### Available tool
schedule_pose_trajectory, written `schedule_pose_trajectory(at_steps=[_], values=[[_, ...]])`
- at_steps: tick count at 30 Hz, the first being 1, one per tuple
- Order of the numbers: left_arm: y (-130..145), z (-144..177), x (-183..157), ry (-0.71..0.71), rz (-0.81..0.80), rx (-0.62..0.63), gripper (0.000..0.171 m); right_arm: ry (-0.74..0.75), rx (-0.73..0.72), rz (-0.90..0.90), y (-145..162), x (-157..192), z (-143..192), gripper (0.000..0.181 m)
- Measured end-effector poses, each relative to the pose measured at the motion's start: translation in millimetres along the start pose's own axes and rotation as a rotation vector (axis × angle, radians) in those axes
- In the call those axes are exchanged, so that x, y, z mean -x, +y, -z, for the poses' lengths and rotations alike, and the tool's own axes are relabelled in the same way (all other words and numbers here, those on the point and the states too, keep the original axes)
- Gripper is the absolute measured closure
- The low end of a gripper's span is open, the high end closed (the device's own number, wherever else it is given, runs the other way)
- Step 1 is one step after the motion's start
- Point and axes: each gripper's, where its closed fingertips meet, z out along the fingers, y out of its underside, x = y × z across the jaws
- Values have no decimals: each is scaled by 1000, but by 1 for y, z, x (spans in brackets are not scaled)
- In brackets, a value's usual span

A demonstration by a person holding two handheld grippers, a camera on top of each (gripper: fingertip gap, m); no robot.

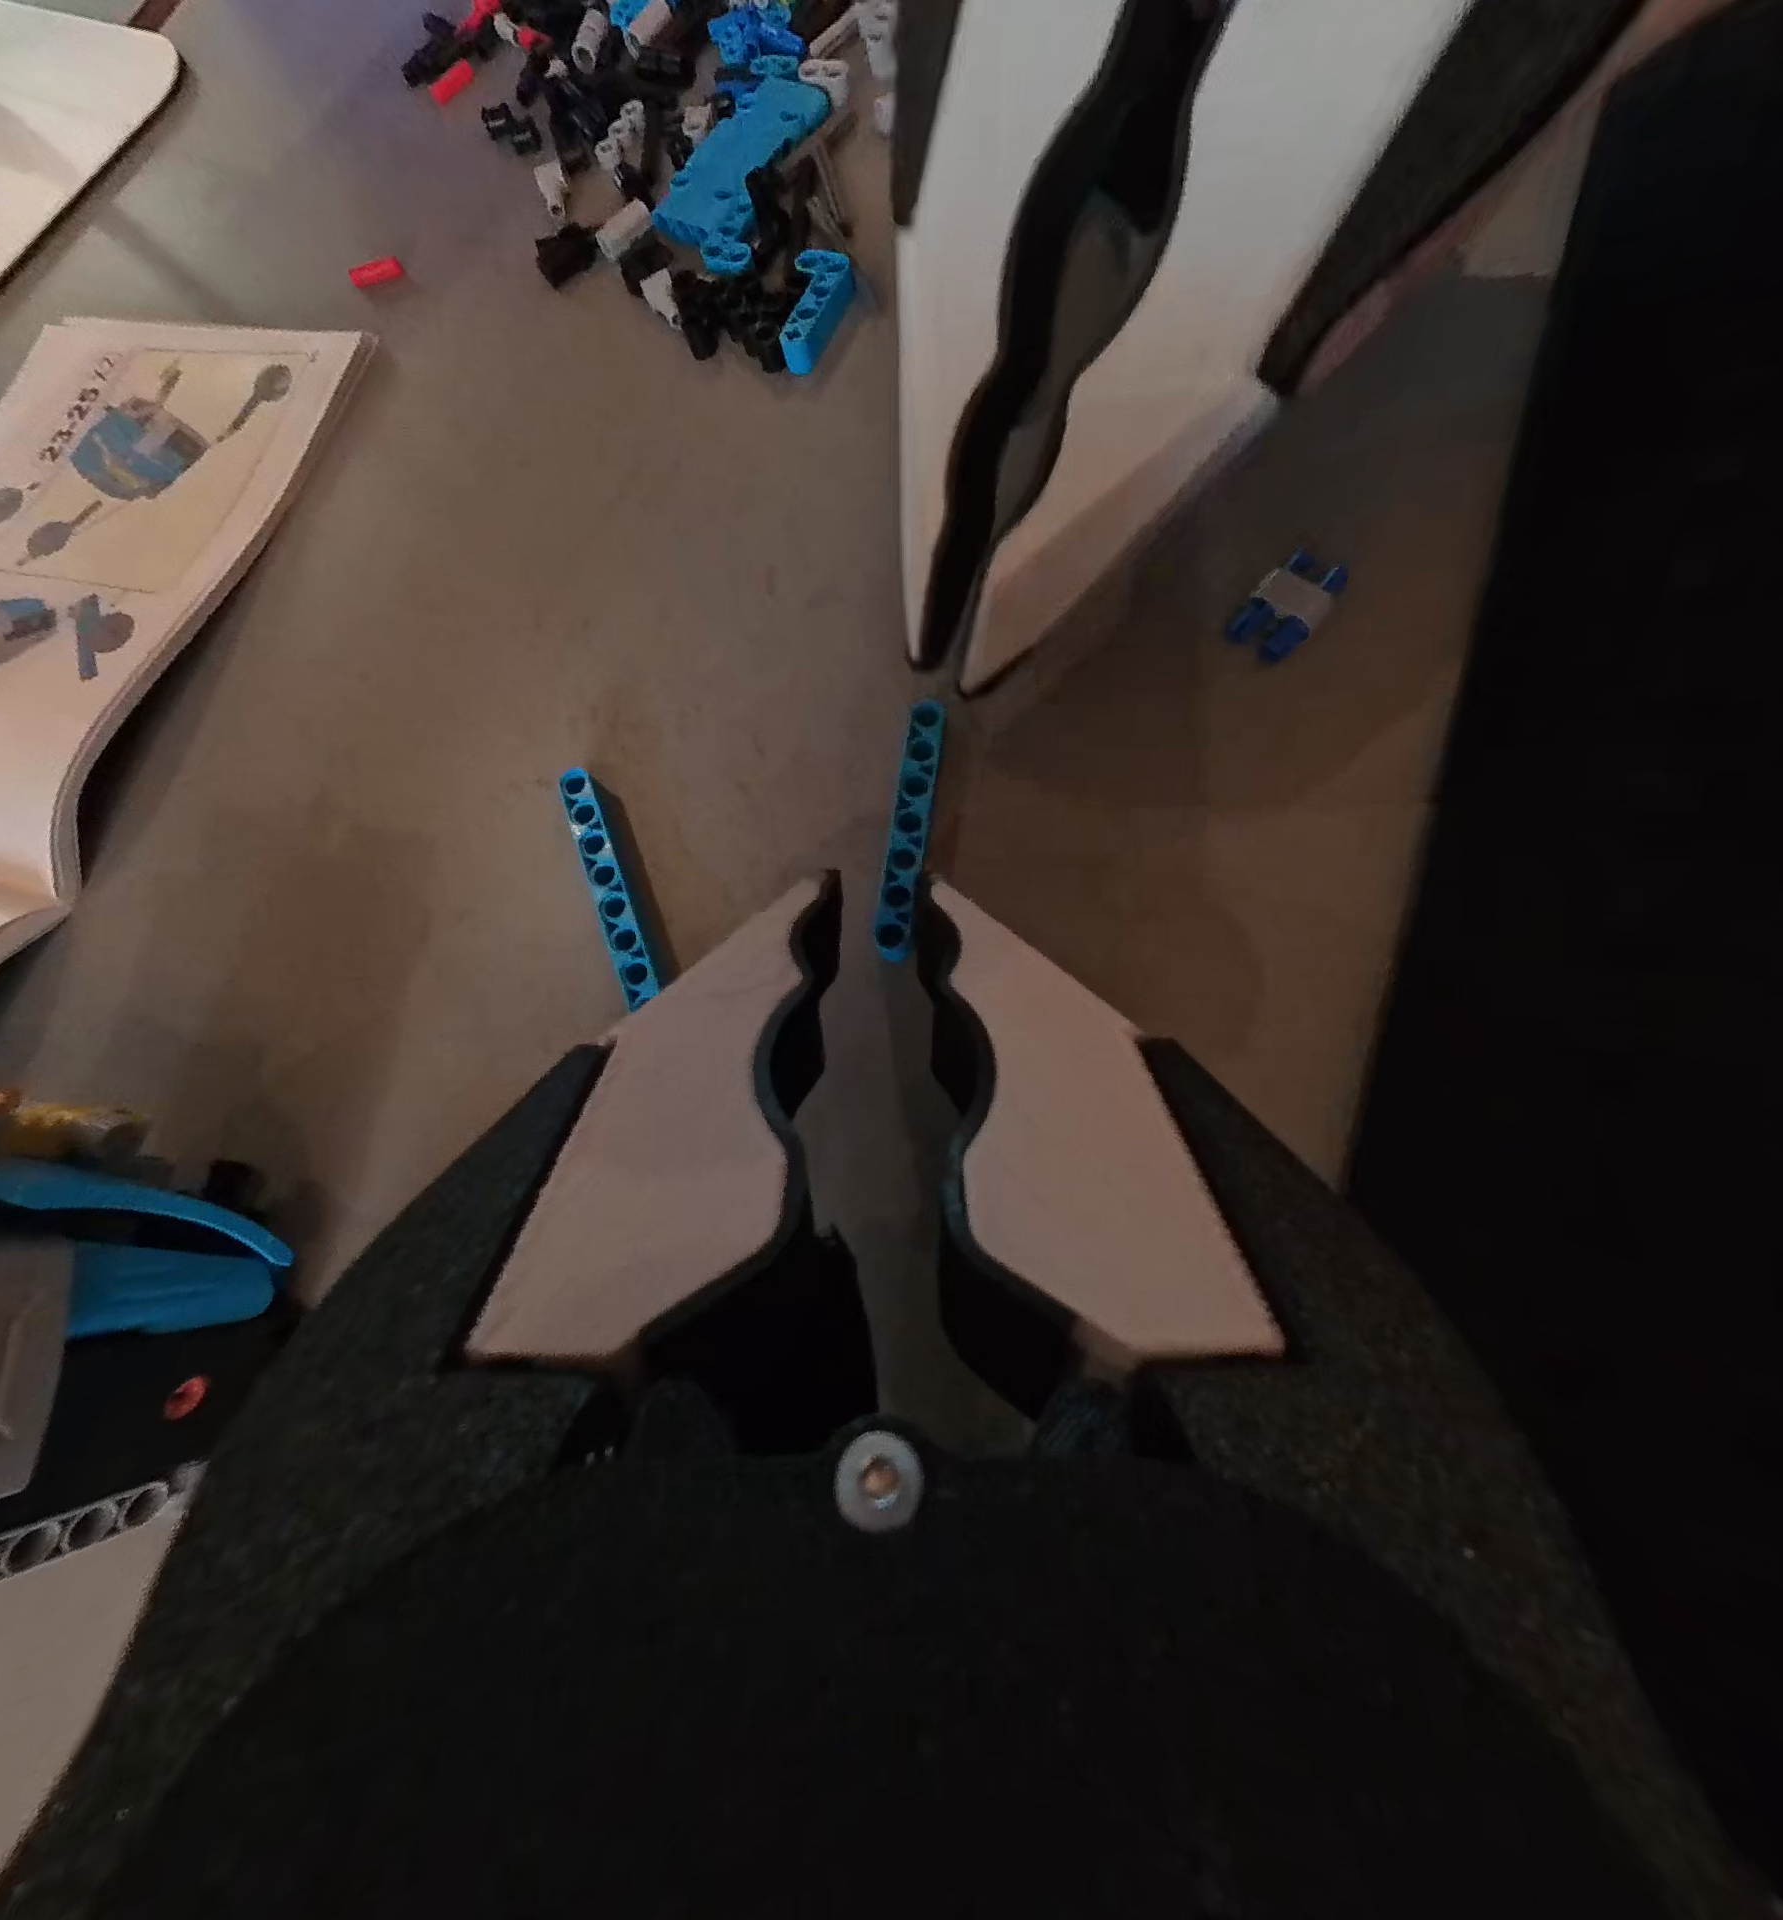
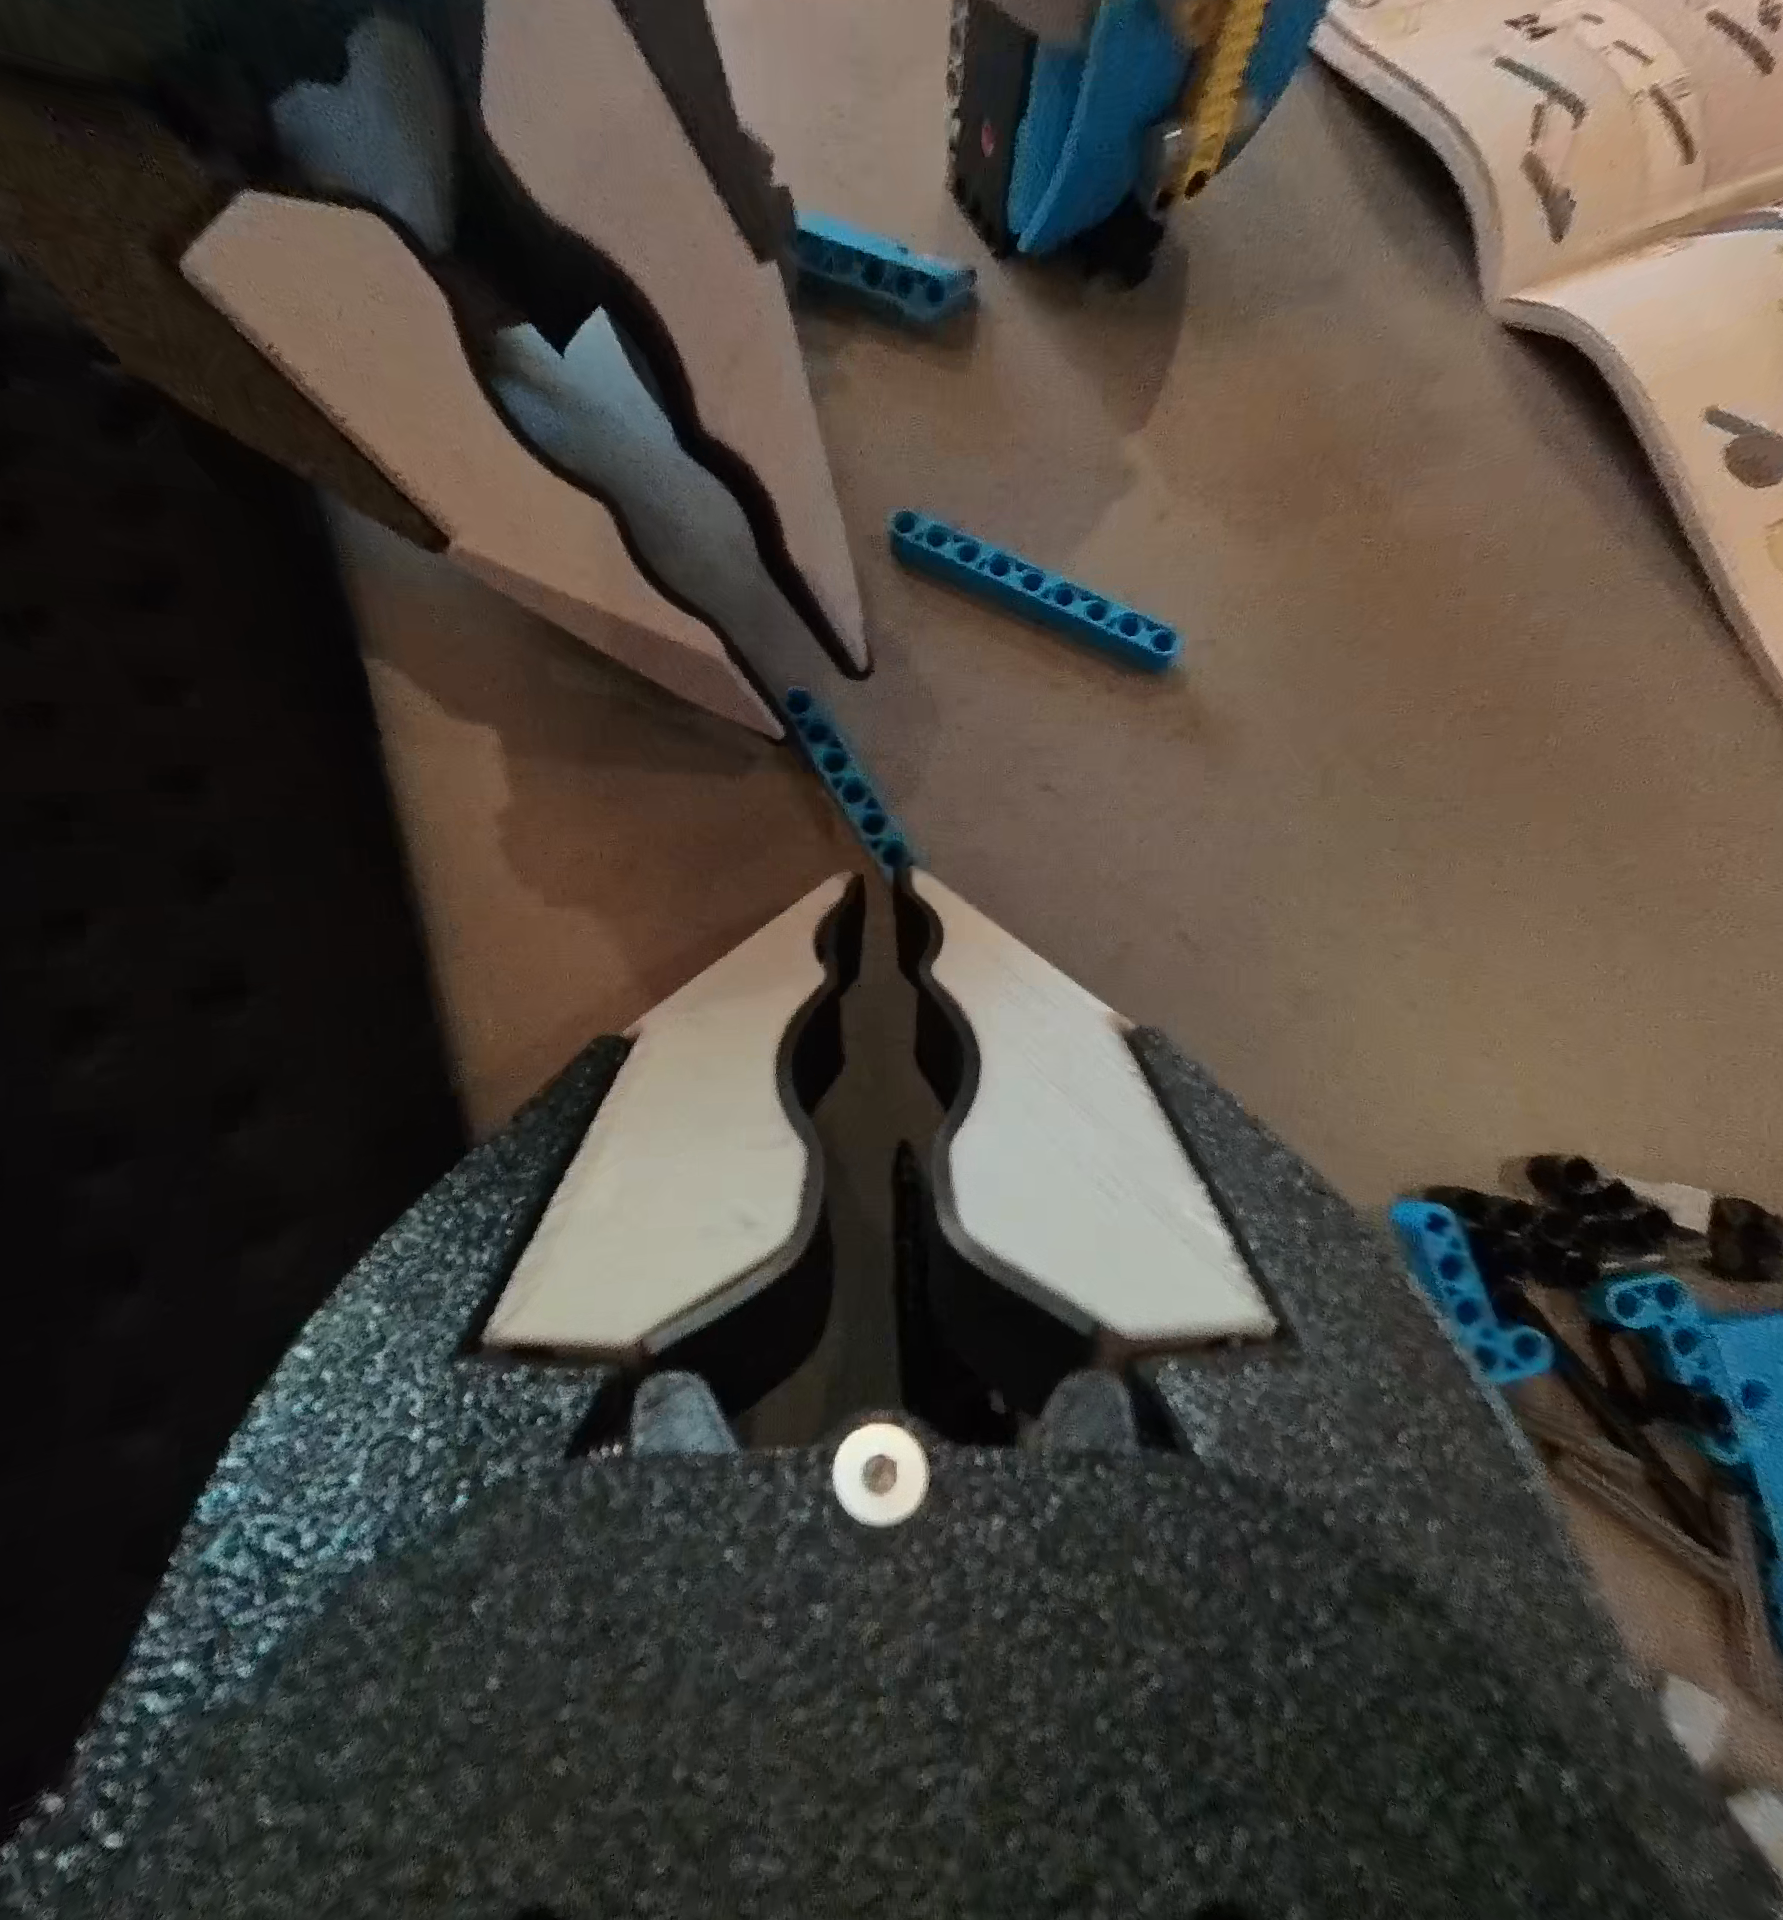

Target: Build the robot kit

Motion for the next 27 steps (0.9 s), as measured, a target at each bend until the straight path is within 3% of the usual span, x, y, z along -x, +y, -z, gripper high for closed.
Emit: schedule_pose_trajectory(at_steps=[3, 7, 9, 13, 19, 21, 24, 27], values=[[3, -4, -2, 54, 68, 35, 161, -74, -4, -35, -1, -10, 3, 170], [7, -7, -7, 131, 115, 50, 163, -352, 38, -125, 0, -10, 1, 166], [9, -6, -7, 112, 34, 55, 164, -400, 59, -106, 0, -10, -2, 163], [7, -6, -6, -27, -288, 48, 164, -374, 85, 5, 0, -5, -12, 163], [6, -5, -6, -127, -500, 50, 164, -424, 101, -9, 5, 7, -14, 170], [6, -4, -5, -123, -445, 45, 163, -346, 89, 95, 3, 5, -14, 170], [1, 2, -7, -36, -215, -25, 155, -193, 106, 290, 4, 5, -16, 170], [-4, 5, -4, 29, -68, -66, 160, -115, 101, 369, 2, 10, -17, 170]])
